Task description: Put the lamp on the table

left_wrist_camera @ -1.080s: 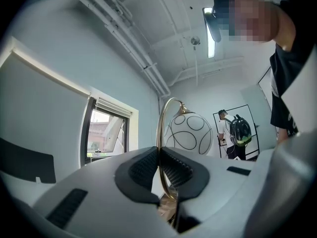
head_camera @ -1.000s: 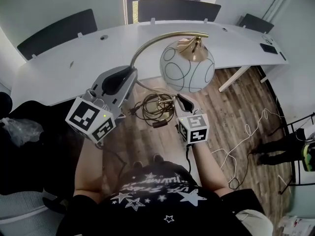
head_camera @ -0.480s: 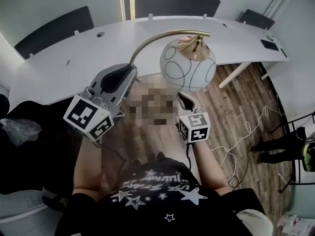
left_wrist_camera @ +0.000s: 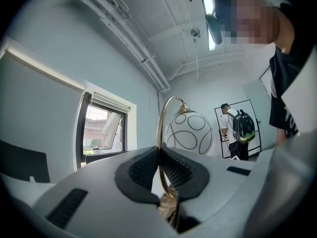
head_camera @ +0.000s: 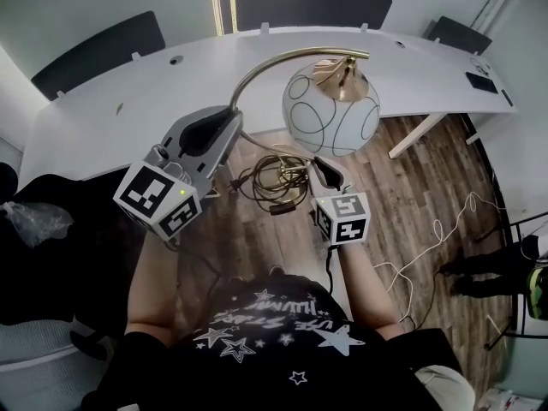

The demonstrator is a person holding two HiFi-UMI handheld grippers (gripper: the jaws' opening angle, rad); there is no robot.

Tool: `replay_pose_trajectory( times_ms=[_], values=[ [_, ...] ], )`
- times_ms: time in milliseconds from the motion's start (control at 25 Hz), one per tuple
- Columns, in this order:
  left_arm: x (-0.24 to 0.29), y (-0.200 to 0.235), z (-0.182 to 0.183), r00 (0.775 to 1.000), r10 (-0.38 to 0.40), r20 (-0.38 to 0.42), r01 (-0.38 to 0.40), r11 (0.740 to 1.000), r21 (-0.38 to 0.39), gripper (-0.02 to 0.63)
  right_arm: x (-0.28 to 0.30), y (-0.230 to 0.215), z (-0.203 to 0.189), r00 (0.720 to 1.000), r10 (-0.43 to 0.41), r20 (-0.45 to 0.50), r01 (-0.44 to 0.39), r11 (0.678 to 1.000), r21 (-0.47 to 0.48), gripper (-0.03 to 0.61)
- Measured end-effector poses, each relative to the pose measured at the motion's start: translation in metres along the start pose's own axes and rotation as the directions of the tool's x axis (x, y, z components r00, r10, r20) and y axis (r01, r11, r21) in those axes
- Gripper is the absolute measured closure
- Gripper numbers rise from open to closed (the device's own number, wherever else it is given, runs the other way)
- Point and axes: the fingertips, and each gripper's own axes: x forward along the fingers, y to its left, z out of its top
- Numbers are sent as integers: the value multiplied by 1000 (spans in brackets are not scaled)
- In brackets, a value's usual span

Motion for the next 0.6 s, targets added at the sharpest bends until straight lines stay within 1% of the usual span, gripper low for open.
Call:
replay_pose_trajectory(
  times_ms=[200, 440, 600],
  values=[
    [21, -6, -3, 1000, 22, -10, -22, 1000, 8, 582, 4, -23, 0, 1000, 28, 9, -28, 1000, 1, 534],
    [30, -5, -12, 1000, 28, -14, -28, 1000, -2, 582, 7, -30, -9, 1000, 30, -3, -30, 999, -11, 534],
    [43, -6, -15, 999, 30, -19, -30, 1000, -9, 581, 9, -43, -10, 1000, 23, -1, -23, 1000, 1, 534]
  ],
)
